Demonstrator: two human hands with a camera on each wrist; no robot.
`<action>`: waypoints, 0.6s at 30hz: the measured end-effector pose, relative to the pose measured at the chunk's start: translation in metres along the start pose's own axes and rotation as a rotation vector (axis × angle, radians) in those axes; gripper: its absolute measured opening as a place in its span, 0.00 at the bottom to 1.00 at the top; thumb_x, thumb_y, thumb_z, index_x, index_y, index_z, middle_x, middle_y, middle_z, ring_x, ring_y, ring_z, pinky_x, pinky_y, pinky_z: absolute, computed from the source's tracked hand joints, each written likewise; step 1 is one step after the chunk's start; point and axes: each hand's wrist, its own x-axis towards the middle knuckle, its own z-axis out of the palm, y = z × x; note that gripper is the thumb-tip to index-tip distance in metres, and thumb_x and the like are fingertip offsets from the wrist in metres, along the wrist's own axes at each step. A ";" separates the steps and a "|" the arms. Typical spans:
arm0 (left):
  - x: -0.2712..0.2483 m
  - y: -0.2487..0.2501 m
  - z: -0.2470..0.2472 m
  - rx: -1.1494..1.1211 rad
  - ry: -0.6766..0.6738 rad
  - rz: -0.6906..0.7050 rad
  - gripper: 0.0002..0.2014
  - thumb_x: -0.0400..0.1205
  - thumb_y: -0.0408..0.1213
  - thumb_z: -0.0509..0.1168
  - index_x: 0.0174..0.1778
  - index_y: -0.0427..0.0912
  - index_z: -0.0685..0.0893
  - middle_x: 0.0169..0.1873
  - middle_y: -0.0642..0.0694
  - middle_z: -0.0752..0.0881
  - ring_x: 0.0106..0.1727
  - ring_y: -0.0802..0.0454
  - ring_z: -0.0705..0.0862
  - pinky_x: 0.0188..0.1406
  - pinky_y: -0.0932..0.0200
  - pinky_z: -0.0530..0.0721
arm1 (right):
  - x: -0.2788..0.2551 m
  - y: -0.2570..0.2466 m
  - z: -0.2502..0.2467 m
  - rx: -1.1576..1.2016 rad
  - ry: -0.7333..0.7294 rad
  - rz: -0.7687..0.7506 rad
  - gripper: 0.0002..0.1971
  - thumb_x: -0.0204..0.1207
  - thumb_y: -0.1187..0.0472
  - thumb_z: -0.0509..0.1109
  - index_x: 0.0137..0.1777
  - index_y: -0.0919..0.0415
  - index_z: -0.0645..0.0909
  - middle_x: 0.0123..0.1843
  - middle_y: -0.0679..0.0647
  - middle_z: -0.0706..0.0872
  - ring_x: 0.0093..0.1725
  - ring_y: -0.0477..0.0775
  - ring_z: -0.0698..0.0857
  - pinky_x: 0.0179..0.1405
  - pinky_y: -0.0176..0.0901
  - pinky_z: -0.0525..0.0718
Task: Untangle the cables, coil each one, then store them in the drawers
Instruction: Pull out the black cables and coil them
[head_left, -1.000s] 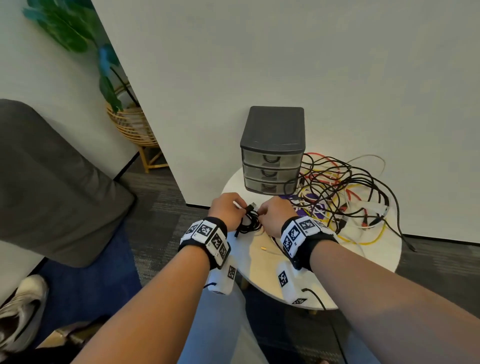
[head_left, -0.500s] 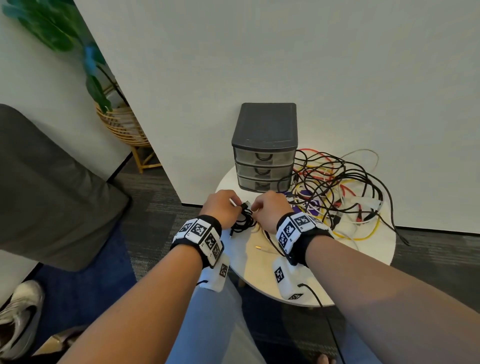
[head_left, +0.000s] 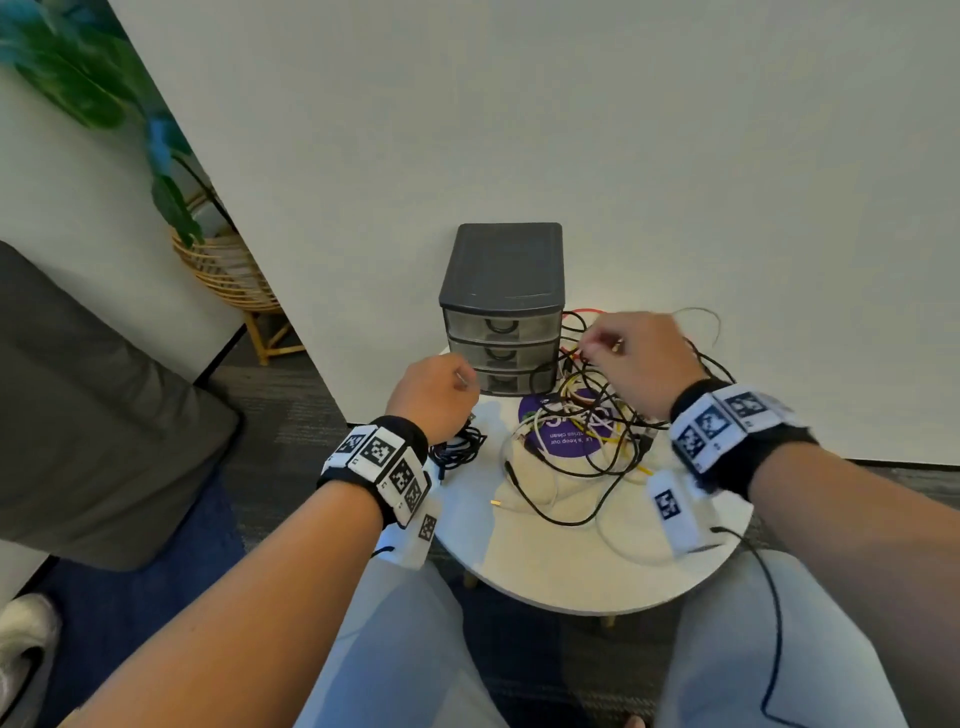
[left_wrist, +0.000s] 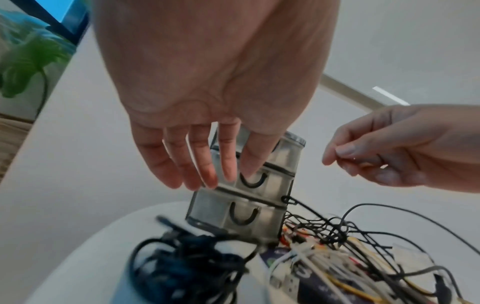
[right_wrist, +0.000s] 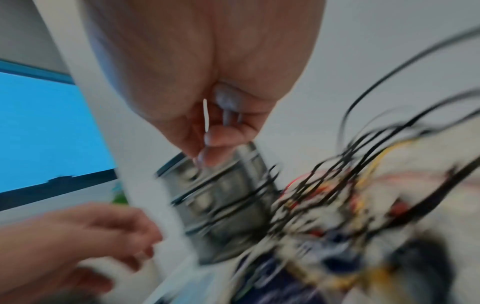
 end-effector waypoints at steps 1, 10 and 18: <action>0.001 0.007 -0.001 0.000 -0.003 0.028 0.04 0.86 0.39 0.66 0.53 0.51 0.85 0.50 0.52 0.86 0.48 0.56 0.84 0.45 0.63 0.81 | 0.004 0.015 -0.013 -0.047 0.090 0.058 0.07 0.82 0.60 0.68 0.50 0.55 0.88 0.47 0.50 0.87 0.48 0.52 0.85 0.49 0.45 0.81; 0.003 0.076 0.003 0.067 -0.199 0.297 0.06 0.87 0.40 0.65 0.57 0.51 0.86 0.50 0.55 0.86 0.53 0.59 0.84 0.48 0.67 0.77 | 0.007 0.075 -0.056 -0.663 -0.366 0.456 0.11 0.83 0.49 0.66 0.52 0.57 0.83 0.53 0.54 0.85 0.57 0.63 0.83 0.65 0.61 0.80; 0.000 0.124 -0.008 -0.051 -0.103 0.464 0.20 0.86 0.42 0.69 0.75 0.54 0.77 0.63 0.50 0.81 0.60 0.55 0.83 0.59 0.63 0.79 | 0.001 -0.004 -0.109 0.198 -0.073 0.153 0.12 0.85 0.62 0.64 0.42 0.61 0.86 0.28 0.55 0.84 0.29 0.56 0.84 0.37 0.44 0.79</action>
